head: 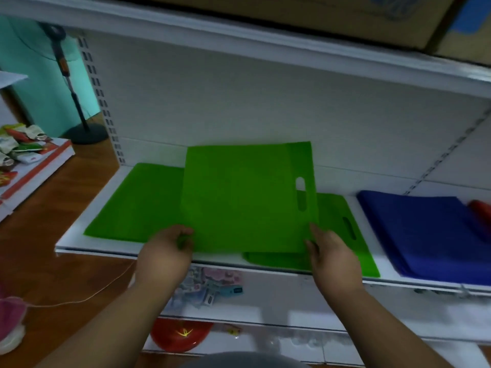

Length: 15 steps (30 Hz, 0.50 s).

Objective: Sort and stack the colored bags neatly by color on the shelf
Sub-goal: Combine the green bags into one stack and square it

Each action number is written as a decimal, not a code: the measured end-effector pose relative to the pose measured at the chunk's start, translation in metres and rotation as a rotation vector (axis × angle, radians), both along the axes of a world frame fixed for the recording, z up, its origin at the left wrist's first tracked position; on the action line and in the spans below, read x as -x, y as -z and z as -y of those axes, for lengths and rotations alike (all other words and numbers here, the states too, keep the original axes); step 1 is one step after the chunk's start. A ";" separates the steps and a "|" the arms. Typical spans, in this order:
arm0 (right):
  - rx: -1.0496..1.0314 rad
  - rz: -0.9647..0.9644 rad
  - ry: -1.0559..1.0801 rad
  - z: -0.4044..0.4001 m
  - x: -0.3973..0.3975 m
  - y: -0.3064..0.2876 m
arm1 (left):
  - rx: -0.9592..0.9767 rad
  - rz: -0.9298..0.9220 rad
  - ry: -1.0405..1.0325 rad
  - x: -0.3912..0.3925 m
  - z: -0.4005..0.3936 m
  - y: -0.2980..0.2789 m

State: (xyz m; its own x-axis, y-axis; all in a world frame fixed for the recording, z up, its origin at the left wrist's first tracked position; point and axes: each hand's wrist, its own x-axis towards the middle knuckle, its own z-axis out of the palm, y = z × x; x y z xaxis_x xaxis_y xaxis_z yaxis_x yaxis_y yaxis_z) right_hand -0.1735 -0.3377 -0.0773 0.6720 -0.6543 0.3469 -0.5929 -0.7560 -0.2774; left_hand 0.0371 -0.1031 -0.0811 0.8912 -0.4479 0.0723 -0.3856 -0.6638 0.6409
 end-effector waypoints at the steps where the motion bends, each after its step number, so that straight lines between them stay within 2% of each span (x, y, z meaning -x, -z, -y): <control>1: -0.020 -0.028 0.037 0.010 0.013 -0.001 | -0.020 0.035 0.039 0.008 0.014 0.000; 6: -0.073 -0.154 0.161 0.064 0.075 -0.003 | -0.079 0.138 0.182 0.061 0.082 0.002; 15: -0.224 -0.345 0.117 0.120 0.107 0.007 | -0.251 0.161 0.152 0.103 0.129 0.016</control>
